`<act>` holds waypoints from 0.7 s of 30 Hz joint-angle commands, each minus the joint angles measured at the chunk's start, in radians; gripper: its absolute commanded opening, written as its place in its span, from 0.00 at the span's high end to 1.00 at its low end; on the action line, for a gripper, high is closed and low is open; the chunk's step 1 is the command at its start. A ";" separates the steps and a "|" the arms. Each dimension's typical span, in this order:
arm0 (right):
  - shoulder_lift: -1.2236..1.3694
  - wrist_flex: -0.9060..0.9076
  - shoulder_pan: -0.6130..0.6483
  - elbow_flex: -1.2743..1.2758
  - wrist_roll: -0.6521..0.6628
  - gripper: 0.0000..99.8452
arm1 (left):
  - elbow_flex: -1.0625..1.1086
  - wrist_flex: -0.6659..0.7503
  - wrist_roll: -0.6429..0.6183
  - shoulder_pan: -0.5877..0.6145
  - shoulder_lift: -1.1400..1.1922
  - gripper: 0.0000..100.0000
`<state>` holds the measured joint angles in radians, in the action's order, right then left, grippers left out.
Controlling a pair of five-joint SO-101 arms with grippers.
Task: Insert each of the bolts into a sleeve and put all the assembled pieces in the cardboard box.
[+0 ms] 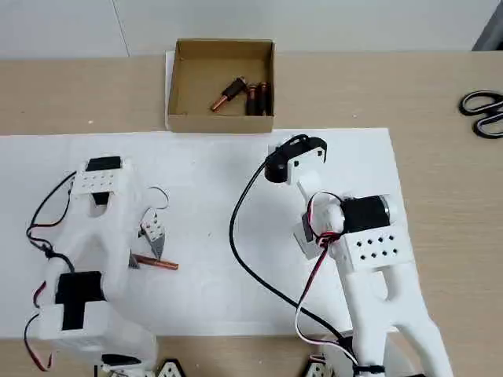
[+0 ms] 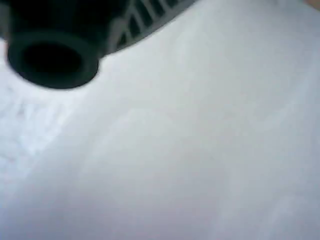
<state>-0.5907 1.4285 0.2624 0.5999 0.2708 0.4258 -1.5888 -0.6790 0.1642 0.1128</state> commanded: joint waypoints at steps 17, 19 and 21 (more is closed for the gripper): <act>-0.022 -0.019 -0.010 -0.003 0.012 1.00 | 0.004 0.028 0.043 0.126 -0.005 0.95; -0.022 -0.019 -0.010 -0.003 0.012 1.00 | 0.012 0.035 0.043 0.126 -0.005 0.98; -0.022 -0.019 -0.010 -0.003 0.012 1.00 | 0.031 0.058 0.043 0.124 -0.005 0.99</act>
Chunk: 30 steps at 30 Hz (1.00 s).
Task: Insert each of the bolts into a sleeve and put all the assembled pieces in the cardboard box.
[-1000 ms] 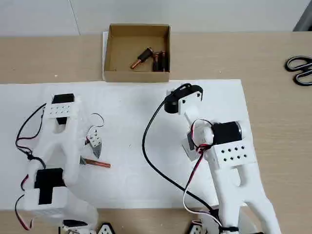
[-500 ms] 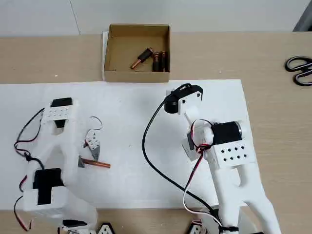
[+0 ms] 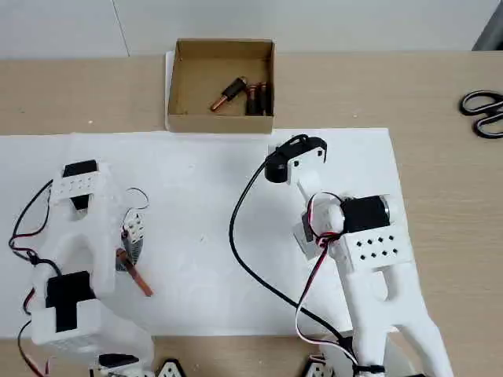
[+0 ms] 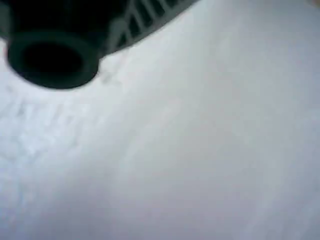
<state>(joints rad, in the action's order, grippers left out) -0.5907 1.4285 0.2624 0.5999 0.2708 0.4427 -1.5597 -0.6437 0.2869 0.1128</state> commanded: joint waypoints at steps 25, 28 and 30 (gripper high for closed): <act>-0.031 -0.010 -0.012 -0.003 0.012 1.00 | -0.251 -0.192 -0.095 -0.292 -0.213 0.99; -0.031 -0.012 -0.008 -0.003 0.012 1.00 | -0.255 -0.192 -0.092 -0.327 -0.330 0.99; -0.031 -0.015 -0.007 -0.003 0.012 1.00 | -0.255 -0.192 -0.092 -0.333 -0.396 0.99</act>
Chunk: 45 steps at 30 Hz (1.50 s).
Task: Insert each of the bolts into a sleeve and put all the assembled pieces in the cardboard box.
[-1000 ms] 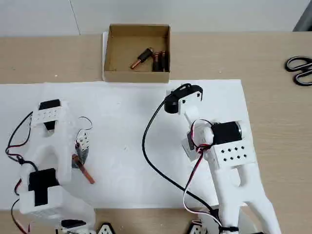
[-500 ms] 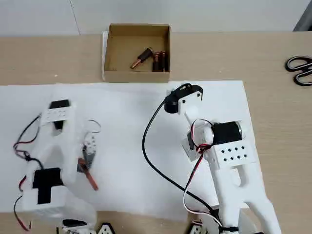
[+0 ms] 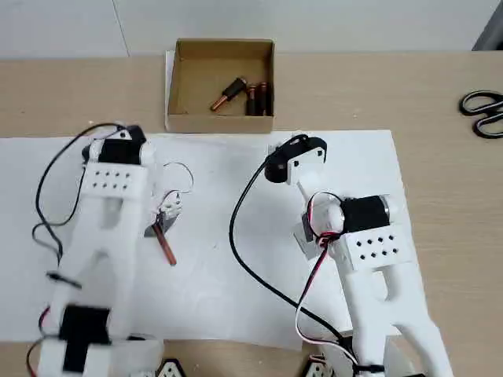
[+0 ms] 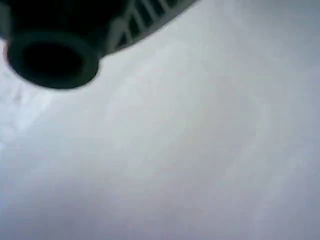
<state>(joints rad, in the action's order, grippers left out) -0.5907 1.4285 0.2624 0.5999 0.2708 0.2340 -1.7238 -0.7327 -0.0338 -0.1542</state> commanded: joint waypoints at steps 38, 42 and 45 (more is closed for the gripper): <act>-0.556 -0.255 0.277 0.262 0.003 1.00 | -0.429 -0.002 0.100 0.000 -0.559 0.99; -0.774 -0.444 0.329 0.471 -0.057 1.00 | -0.415 0.000 0.097 0.000 -0.634 0.99; -0.947 -0.602 0.364 0.652 -0.077 1.00 | -0.355 -0.002 0.100 0.000 -0.715 0.99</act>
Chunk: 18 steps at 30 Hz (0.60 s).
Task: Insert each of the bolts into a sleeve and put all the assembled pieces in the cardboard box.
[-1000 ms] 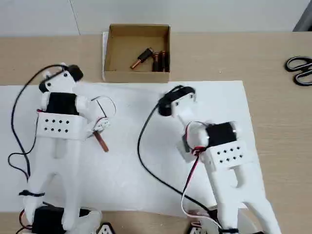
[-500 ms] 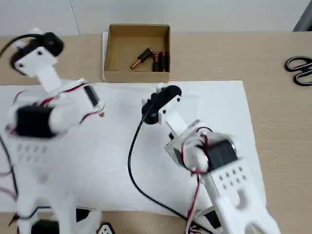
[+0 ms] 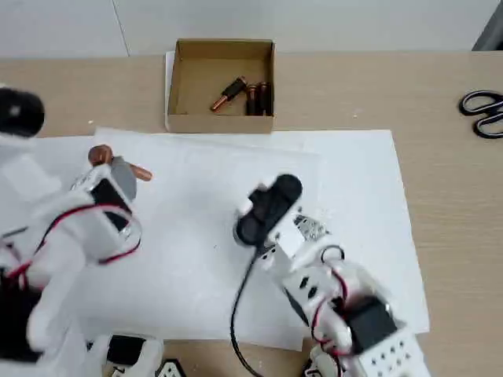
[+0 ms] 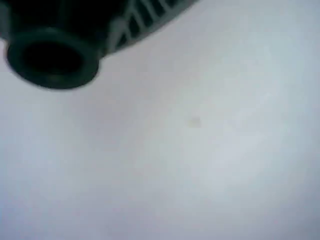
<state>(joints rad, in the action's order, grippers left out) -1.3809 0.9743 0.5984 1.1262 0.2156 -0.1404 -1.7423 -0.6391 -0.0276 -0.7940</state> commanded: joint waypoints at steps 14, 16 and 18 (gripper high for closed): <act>-0.426 -0.567 0.128 0.559 0.038 1.00 | 0.394 0.032 0.038 -0.009 -0.362 0.99; -0.432 -0.578 0.151 0.557 0.038 1.00 | 0.421 0.049 0.038 -0.029 -0.362 0.99; -0.432 -0.579 0.165 0.557 0.038 1.00 | 0.441 0.064 0.035 -0.077 -0.362 0.99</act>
<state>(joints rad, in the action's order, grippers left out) -1.7952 0.4342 0.7457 1.6709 0.2493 0.2908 -1.7192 -0.6053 -0.0614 -1.1500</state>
